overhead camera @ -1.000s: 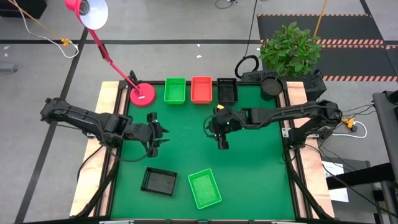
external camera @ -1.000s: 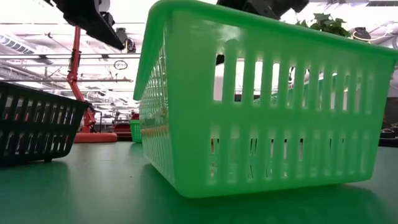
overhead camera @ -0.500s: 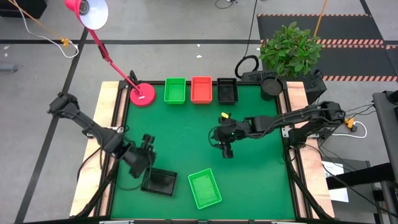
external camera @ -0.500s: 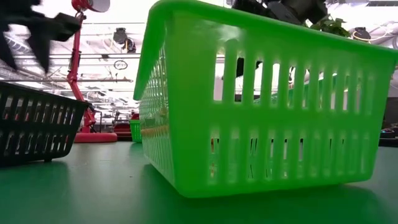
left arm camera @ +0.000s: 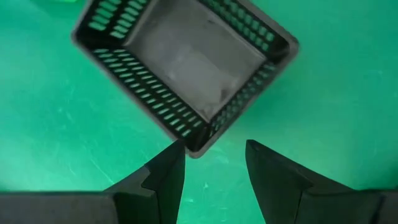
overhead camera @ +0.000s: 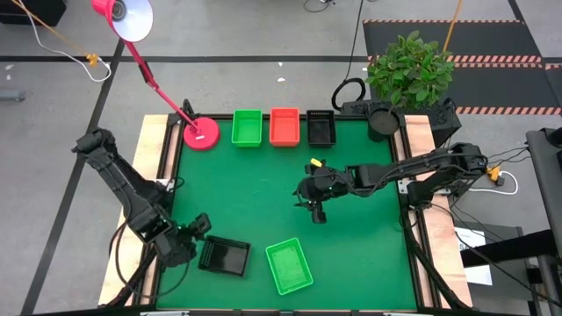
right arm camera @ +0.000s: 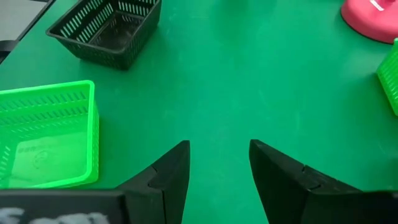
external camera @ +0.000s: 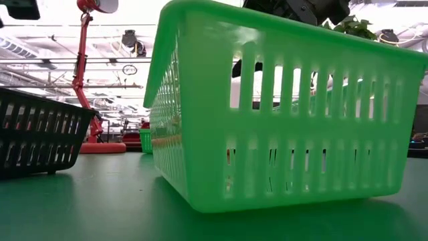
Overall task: Stack baskets by color
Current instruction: Stack the bottom black basket on top of the black stacked baskets
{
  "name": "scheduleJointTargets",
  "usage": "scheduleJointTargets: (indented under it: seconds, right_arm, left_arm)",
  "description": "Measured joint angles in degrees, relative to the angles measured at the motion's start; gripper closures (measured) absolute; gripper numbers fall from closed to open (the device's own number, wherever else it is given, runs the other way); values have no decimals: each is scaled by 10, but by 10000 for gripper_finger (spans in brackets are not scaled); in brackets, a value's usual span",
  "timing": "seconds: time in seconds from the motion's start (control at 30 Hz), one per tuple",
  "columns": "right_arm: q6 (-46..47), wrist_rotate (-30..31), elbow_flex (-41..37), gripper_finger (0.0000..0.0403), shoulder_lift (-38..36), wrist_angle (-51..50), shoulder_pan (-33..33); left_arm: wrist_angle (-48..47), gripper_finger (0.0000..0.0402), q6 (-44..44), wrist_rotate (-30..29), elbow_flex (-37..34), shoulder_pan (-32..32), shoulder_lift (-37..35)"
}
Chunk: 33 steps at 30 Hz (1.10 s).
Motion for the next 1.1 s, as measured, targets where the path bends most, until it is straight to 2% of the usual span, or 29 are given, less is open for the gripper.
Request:
scheduleJointTargets:
  seconds: [0.3,0.6,0.8,0.9,1.1]
  right_arm:
    - [1,0,0,243,0,0,0]
    - [1,0,0,243,0,14,0]
    - [1,0,0,243,0,17,0]
    - [1,0,0,243,0,17,0]
    - [1,0,0,243,0,17,0]
  left_arm:
    - [19,229,102,9,0,3,61]
    - [27,229,128,4,0,32,134]
    - [27,232,142,3,0,40,145]
    - [27,256,153,3,0,44,145]
    - [33,352,165,3,0,59,145]
